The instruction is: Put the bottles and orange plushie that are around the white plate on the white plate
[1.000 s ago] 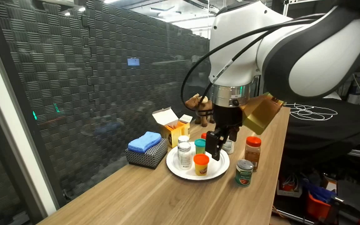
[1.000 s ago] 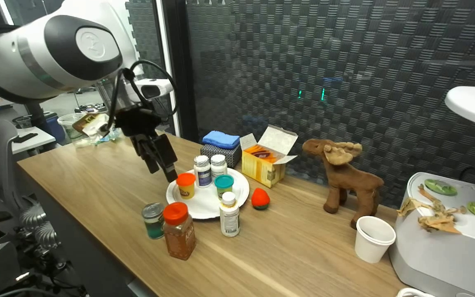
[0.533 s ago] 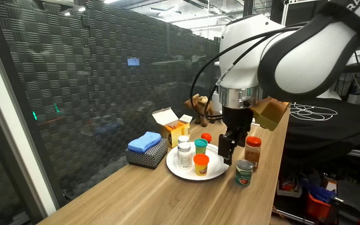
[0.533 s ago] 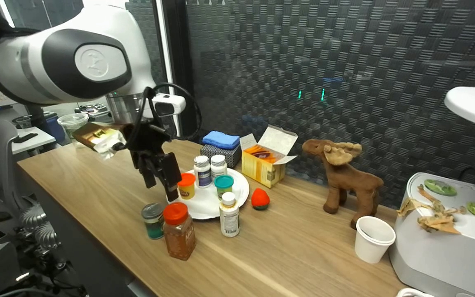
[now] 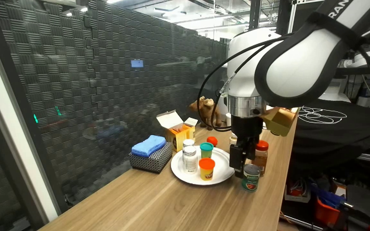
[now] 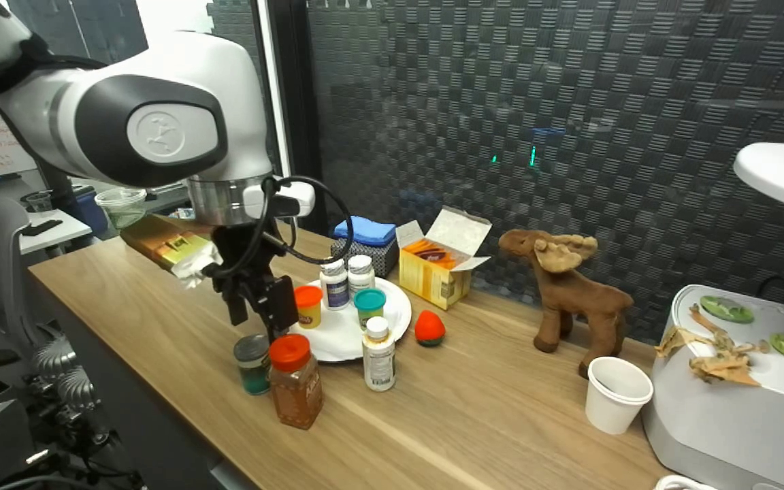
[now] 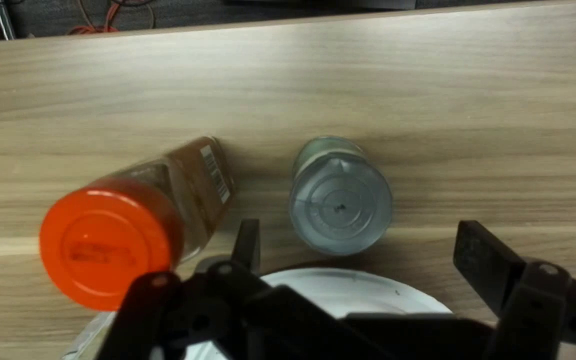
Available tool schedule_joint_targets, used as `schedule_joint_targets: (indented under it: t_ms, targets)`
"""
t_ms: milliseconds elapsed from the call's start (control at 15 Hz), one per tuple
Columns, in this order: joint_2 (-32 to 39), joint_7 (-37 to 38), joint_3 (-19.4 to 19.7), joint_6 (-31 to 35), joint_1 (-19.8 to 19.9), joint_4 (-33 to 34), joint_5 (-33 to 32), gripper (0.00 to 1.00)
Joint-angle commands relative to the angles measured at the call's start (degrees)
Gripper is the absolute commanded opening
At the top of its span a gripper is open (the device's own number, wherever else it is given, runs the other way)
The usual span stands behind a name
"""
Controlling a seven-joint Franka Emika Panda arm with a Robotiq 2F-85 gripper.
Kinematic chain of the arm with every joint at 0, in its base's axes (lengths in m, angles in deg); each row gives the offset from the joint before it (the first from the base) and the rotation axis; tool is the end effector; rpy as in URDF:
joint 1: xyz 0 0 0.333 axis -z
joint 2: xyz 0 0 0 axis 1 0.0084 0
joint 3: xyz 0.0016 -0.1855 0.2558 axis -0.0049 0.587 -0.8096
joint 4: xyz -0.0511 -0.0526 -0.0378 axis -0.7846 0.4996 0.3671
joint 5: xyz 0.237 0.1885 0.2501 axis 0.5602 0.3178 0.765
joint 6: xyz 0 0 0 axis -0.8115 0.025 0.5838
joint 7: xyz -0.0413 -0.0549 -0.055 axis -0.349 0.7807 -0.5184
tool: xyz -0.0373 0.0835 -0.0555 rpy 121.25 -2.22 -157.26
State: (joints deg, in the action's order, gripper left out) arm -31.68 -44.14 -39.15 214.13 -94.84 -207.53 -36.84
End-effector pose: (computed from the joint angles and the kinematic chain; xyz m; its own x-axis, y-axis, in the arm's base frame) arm 0.4602 0.0476 0.2499 0.9935 0.0991 -0.0555 0.1027 -0.9925 0.0664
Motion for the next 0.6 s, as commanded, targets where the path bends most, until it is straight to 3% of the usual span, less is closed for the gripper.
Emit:
schedule_joint_targets:
  t_ms: [0, 200, 533]
  targets:
    - [1.0, -0.9, -0.8, -1.7, 0.9, 1.2, 0.7, 1.00]
    - [0.8, 0.0, -0.8, -2.3, 0.7, 1.0, -0.1, 1.00]
    - [-1.0, 1.8, -0.9, -3.0, 0.3, -0.1, -1.9, 0.49]
